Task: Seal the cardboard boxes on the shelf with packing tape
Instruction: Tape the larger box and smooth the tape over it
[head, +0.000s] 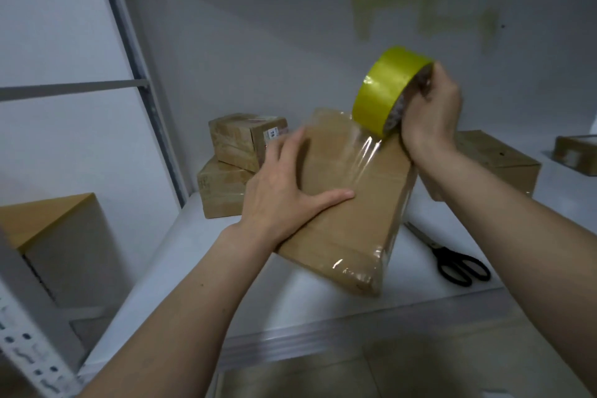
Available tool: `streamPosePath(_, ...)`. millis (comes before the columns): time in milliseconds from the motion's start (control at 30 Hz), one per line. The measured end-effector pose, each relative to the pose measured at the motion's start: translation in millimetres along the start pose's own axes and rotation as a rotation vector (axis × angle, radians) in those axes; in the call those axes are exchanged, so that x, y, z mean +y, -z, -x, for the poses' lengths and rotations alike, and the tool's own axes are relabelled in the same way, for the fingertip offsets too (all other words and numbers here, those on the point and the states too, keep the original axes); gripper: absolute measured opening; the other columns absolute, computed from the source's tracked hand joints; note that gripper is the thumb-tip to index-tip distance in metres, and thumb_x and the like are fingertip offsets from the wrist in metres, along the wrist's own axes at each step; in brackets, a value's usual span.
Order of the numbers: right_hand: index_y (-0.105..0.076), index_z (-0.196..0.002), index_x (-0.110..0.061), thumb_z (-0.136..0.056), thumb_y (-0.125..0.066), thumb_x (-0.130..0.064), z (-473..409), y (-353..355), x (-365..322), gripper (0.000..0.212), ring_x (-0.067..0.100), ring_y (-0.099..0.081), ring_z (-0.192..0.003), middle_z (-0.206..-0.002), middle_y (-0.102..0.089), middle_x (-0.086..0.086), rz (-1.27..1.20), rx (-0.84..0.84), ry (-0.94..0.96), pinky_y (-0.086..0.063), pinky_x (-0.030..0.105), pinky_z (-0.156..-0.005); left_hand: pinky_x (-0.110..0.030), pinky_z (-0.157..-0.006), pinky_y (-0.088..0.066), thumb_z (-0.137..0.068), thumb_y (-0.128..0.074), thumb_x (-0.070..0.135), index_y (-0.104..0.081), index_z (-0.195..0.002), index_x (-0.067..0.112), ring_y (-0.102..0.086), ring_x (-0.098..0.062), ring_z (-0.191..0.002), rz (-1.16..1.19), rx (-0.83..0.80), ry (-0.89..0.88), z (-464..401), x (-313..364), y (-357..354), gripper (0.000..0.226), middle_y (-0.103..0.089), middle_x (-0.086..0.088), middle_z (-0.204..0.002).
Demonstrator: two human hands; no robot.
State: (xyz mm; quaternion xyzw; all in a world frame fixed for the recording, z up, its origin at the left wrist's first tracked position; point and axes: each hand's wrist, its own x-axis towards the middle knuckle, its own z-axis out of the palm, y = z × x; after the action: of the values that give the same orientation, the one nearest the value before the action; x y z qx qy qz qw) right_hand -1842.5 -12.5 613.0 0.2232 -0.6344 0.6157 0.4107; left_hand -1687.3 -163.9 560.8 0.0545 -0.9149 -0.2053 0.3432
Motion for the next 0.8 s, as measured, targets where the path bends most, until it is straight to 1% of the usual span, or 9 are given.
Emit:
streamPosePath(67, -0.051, -0.079, -0.028, -0.084, -0.054, -0.013, 2, 8, -20, 0.016, 0.006, -0.048, -0.073, -0.071, -0.053, -0.010, -0.109, 0.034, 0.142, -0.042, 0.036, -0.063, -0.031, -0.110, -0.032, -0.050, -0.071, 0.079, -0.019, -0.154, 0.032, -0.028, -0.010, -0.141, 0.079, 0.055, -0.072, -5, -1, 2, 0.126, -0.020, 0.005, -0.155)
streamPosePath(167, -0.061, -0.083, -0.025, -0.085, -0.065, -0.007, 27, 19, -28, 0.019, 0.004, -0.055, -0.072, -0.071, -0.057, -0.022, -0.213, -0.092, 0.284, -0.045, 0.030, -0.064, -0.038, -0.121, -0.017, -0.046, -0.067, 0.084, -0.020, -0.155, 0.029, -0.011, -0.020, -0.150, 0.056, 0.034, -0.220, -19, 5, 3, 0.132, -0.012, 0.003, -0.161)
streamPosePath(267, -0.066, -0.088, -0.012, -0.081, -0.069, -0.002, 39, 27, -36, 0.013, -0.005, -0.056, -0.072, -0.073, -0.063, -0.015, -0.273, -0.201, 0.323, -0.046, 0.022, -0.065, -0.045, -0.119, -0.022, -0.041, -0.064, 0.085, -0.038, -0.148, 0.025, -0.025, -0.025, -0.141, 0.041, 0.026, -0.278, -31, 11, 6, 0.126, -0.035, 0.000, -0.149)
streamPosePath(367, -0.063, -0.085, -0.015, -0.074, -0.071, -0.006, 38, 33, -48, 0.017, -0.008, -0.057, -0.070, -0.071, -0.065, -0.015, -0.282, -0.323, 0.282, -0.045, 0.014, -0.064, -0.036, -0.107, -0.032, -0.045, -0.067, 0.078, -0.051, -0.133, 0.018, -0.036, -0.024, -0.122, 0.036, 0.133, -0.340, -26, 9, 3, 0.108, -0.043, -0.002, -0.124)
streamPosePath(433, -0.065, -0.083, -0.015, -0.073, -0.071, -0.014, 39, 38, -48, 0.013, 0.009, -0.063, -0.071, -0.074, -0.067, -0.012, -0.262, -0.427, 0.324, -0.050, 0.027, -0.065, -0.037, -0.102, -0.035, -0.053, -0.067, 0.069, -0.054, -0.129, 0.015, -0.038, -0.028, -0.119, 0.058, 0.188, -0.354, -19, 8, 0, 0.094, -0.045, -0.007, -0.122)
streamPosePath(500, -0.067, -0.081, -0.007, -0.077, -0.072, -0.009, 42, 41, -44, 0.007, 0.026, -0.063, -0.073, -0.077, -0.066, 0.010, -0.240, -0.525, 0.423, -0.050, 0.039, -0.066, -0.037, -0.101, -0.036, -0.058, -0.064, 0.063, -0.056, -0.126, 0.015, -0.038, -0.030, -0.120, 0.105, 0.206, -0.333, -13, 8, 0, 0.084, -0.046, -0.008, -0.122)
streamPosePath(600, -0.067, -0.080, 0.007, -0.083, -0.065, -0.006, 40, 40, -46, 0.013, 0.032, -0.061, -0.072, -0.078, -0.063, 0.018, -0.139, -0.588, 0.517, -0.049, 0.044, -0.064, -0.033, -0.101, -0.035, -0.057, -0.072, 0.060, -0.056, -0.125, 0.018, -0.037, -0.028, -0.121, 0.132, 0.234, -0.292, -7, 5, 0, 0.082, -0.046, -0.005, -0.123)
streamPosePath(667, -0.067, -0.081, 0.004, -0.086, -0.060, -0.008, 37, 35, -54, 0.015, 0.034, -0.061, -0.066, -0.074, -0.064, 0.017, 0.000, -0.557, 0.644, -0.049, 0.045, -0.057, -0.029, -0.101, -0.031, -0.052, -0.080, 0.059, -0.051, -0.124, 0.023, -0.038, -0.026, -0.119, 0.104, 0.276, -0.312, -5, 0, -2, 0.086, -0.046, -0.002, -0.120)
streamPosePath(800, -0.069, -0.096, -0.002, -0.087, -0.049, -0.021, 32, 21, -80, 0.029, 0.026, -0.061, -0.067, -0.077, -0.069, 0.016, 0.157, -0.550, 0.838, -0.043, 0.037, -0.058, -0.020, -0.105, -0.024, -0.043, -0.070, 0.078, -0.038, -0.124, 0.031, -0.026, -0.005, -0.115, 0.172, 0.313, -0.313, 3, -6, 2, 0.099, -0.037, 0.008, -0.116)
